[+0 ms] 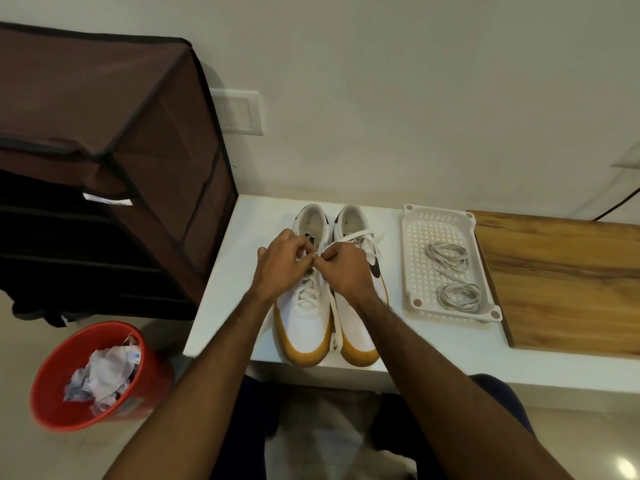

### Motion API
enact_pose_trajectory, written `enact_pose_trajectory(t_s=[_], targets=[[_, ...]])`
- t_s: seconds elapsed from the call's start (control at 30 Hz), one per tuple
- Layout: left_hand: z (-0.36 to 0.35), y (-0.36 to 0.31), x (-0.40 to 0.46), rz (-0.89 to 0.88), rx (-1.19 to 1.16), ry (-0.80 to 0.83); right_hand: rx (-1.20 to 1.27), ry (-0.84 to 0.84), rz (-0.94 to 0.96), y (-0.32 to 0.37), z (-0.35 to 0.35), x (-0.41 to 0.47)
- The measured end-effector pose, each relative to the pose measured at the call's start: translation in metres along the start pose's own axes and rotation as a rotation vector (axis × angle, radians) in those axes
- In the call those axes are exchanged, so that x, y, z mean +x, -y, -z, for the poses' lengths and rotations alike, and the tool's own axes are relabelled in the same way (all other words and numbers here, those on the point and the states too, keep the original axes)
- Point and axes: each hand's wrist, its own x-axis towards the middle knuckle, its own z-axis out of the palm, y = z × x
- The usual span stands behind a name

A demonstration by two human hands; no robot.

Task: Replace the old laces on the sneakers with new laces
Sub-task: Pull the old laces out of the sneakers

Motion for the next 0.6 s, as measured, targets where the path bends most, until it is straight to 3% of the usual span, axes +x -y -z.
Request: enact_pose_trajectory(t_s=[0.1,0.17,0.3,0.33,0.37,0.43,0.53,0.6], targets=[[-0.003,0.001,-0.004,0.032,-0.175,-0.030,0.011,0.002,-0.015,0.000,0.001,-0.001],[0.004,0.003,-0.009,0.143,-0.405,-0.068,0.013,-0.011,-0.023,0.000,0.002,0.000],[0.030,0.013,-0.020,0.575,-1.220,-0.163,0.013,-0.005,-0.038,0.001,0.002,0.001],[0.031,0.016,-0.021,0.656,-1.334,-0.189,0.014,-0.006,-0.038,0.002,0.002,0.001],[0.030,0.019,-0.023,0.702,-1.334,-0.210,0.016,-0.008,-0.036,0.001,0.002,0.001],[0.026,0.016,-0.025,0.628,-1.040,-0.289,0.018,-0.005,-0.038,0.003,0.001,0.000],[0.021,0.008,-0.023,0.188,-0.396,-0.382,0.014,0.019,-0.036,0.002,0.003,0.002],[0.019,0.001,-0.018,-0.045,-0.008,-0.277,0.004,0.034,-0.027,0.000,0.003,0.002]])
